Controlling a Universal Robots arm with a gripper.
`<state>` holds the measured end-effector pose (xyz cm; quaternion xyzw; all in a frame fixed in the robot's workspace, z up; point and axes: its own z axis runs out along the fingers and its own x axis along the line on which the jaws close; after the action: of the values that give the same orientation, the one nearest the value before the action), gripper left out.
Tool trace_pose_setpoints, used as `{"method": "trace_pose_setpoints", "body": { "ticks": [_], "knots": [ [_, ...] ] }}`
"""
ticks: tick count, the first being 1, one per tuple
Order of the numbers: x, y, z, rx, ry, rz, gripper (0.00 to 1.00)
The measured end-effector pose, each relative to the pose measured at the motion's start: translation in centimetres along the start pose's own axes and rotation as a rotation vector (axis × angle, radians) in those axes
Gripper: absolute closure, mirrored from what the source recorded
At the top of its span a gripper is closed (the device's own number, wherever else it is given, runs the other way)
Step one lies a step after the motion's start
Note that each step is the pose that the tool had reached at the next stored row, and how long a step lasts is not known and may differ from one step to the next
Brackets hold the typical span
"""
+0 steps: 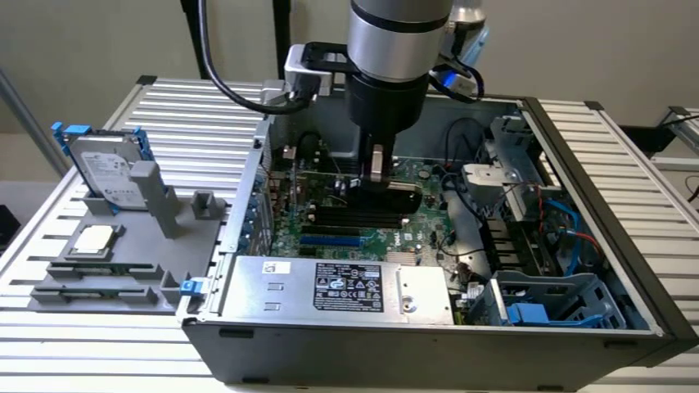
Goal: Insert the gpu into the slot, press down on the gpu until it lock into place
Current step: 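Insert the gpu into the slot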
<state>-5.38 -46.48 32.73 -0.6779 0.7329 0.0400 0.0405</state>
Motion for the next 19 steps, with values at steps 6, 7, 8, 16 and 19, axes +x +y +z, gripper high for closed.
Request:
{"method": "trace_pose_setpoints", "body": {
  "ticks": [6, 7, 8, 16, 19],
  "knots": [
    [0.20, 0.06, 0.81, 0.0006, 0.0006, 0.000, 0.74],
    [0.20, 0.06, 0.82, 0.0006, 0.0019, 0.000, 0.74],
    [0.21, 0.06, 0.82, 0.0005, 0.0023, 0.000, 0.74],
    [0.21, 0.07, 0.84, 0.0007, 0.0023, 0.000, 0.74],
    [0.22, 0.16, 0.94, 0.0008, 0.0020, 0.000, 0.74]
  ]
}}
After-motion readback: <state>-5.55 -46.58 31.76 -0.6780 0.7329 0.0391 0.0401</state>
